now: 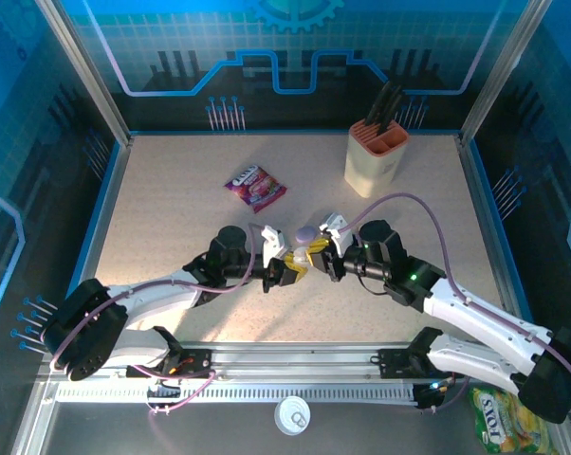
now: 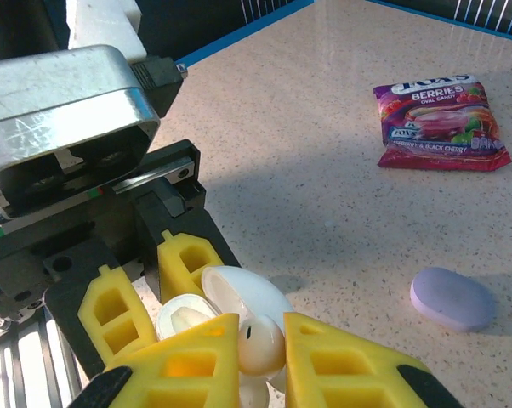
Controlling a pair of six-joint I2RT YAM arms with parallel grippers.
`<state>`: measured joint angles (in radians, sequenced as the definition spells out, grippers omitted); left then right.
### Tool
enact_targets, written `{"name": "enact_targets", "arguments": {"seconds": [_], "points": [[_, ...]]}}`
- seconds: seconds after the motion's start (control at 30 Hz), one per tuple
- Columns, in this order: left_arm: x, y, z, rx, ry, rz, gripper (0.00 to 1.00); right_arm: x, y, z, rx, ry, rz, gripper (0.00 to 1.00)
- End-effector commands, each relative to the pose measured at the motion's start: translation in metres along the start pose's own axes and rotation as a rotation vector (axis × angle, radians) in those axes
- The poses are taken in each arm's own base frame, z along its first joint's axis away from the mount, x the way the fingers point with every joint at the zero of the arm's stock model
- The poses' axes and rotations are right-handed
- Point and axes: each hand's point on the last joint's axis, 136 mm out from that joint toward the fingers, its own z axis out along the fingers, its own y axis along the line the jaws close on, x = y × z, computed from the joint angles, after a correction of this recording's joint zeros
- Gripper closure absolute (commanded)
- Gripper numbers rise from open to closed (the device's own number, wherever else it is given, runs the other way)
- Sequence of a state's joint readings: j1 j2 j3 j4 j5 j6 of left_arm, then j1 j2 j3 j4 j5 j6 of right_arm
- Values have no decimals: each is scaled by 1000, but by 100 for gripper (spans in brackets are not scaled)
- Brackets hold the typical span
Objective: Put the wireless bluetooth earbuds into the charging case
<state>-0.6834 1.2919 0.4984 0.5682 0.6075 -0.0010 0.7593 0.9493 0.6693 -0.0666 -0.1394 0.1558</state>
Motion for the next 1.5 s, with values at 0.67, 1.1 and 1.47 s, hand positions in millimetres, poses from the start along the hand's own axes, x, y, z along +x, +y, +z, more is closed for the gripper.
{"name": "enact_targets", "arguments": {"seconds": [0.67,1.1,1.47], "points": [[-23,-1,1,17,-35,6,85,19,37,2,-181,89,-96,80],[-23,-1,-2,5,-55,13,85,-6,35,-12,-141,-2,-105,58],[-21,2,-2,-2,-68,7,85,-21,2,-19,16,-45,97,33]]}}
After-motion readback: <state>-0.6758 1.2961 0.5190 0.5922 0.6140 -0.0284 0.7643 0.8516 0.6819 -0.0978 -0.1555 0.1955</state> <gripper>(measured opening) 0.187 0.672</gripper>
